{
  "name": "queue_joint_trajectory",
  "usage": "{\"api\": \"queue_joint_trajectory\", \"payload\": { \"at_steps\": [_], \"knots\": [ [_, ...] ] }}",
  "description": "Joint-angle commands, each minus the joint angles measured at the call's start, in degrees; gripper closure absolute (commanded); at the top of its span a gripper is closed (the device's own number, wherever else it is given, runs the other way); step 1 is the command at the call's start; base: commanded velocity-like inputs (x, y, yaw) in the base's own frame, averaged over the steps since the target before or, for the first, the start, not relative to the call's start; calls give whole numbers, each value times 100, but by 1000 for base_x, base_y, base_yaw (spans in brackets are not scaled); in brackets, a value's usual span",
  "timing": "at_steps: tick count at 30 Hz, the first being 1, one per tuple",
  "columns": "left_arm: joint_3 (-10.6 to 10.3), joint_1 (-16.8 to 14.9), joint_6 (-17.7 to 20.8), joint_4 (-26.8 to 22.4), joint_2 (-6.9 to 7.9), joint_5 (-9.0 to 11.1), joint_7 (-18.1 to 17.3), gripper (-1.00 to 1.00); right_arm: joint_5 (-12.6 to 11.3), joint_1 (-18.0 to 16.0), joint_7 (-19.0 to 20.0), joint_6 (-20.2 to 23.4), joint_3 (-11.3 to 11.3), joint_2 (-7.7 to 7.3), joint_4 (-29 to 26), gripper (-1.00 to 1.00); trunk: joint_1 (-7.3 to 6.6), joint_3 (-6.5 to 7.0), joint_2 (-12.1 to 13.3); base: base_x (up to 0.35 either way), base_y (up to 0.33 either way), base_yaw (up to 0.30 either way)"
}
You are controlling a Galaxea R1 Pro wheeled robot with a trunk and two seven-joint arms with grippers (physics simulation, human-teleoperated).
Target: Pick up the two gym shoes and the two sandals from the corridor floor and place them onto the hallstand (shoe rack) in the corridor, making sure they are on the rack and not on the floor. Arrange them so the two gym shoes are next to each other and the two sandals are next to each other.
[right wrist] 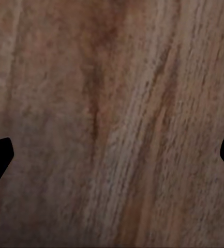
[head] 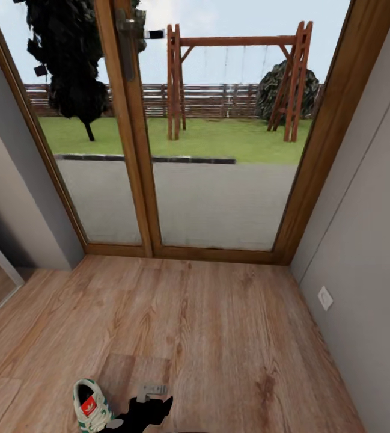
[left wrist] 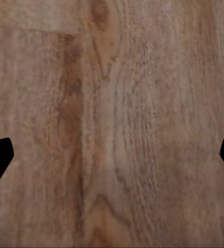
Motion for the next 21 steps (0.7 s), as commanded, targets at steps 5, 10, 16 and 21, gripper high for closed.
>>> {"api": "queue_joint_trajectory", "payload": {
  "at_steps": [5,10,16,21],
  "knots": [
    [0,0,-4,0,0,0,0,-100,0,0,0,0,0,0,0,-100,0,0,0,-4,-81,0],
    [0,0,-4,0,0,0,0,-100,0,0,0,0,0,1,0,-100,0,0,0,-46,-186,0],
    [0,0,-4,0,-2,0,0,-100,0,0,0,0,0,-1,0,-100,0,0,0,-66,-245,0],
    [0,0,-4,0,-1,0,0,-100,0,0,0,0,0,2,0,-100,0,0,0,-36,-155,0]
  ]
}}
